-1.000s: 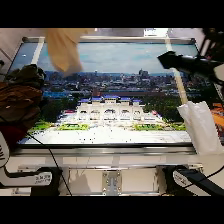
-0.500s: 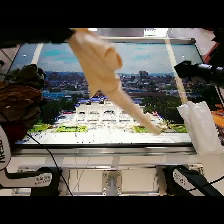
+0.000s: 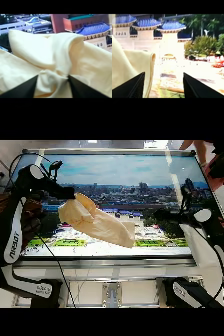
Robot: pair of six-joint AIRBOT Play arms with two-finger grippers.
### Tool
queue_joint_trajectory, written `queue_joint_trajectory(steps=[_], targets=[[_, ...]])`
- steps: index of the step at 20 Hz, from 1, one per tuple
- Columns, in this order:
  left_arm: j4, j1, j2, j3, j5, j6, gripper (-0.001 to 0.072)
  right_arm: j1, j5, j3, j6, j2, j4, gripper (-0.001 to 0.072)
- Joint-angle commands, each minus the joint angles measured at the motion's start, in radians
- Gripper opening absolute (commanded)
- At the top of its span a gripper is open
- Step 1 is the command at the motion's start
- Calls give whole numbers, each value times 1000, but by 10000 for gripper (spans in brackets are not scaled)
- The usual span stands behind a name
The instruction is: Fold the shirts.
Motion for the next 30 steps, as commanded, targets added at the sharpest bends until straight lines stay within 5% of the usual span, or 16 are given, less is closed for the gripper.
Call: queue_joint_trajectory(steps=[1, 8, 14, 17, 19, 21, 23, 26, 30], targets=[[41, 1, -18, 59, 43, -17, 713, 104, -11, -71, -27, -2, 119, 541], [48, 1, -18, 241, 26, -15, 713, 237, -114, -71, -37, -255, 150, 539], [56, 1, -18, 241, 16, -5, 712, 237, -225, -64, -307, -430, 479, 536], [72, 1, -18, 241, 16, 0, 712, 237, -223, -18, -364, -438, 515, 304], [83, 1, -19, 241, 16, 0, 707, 237, -232, 20, -365, -438, 510, 33], [97, 1, -22, 241, 15, 0, 701, 230, -221, 57, -365, -437, 503, 31], [96, 0, -24, 221, 16, 0, 535, 212, -176, 113, -364, -427, 488, 30], [69, 0, -25, 119, 16, 4, 524, 174, -108, 202, -350, -401, 439, 30], [-185, -1, -25, -47, 12, 238, 552, 155, -61, 281, -298, -399, 370, 29]])
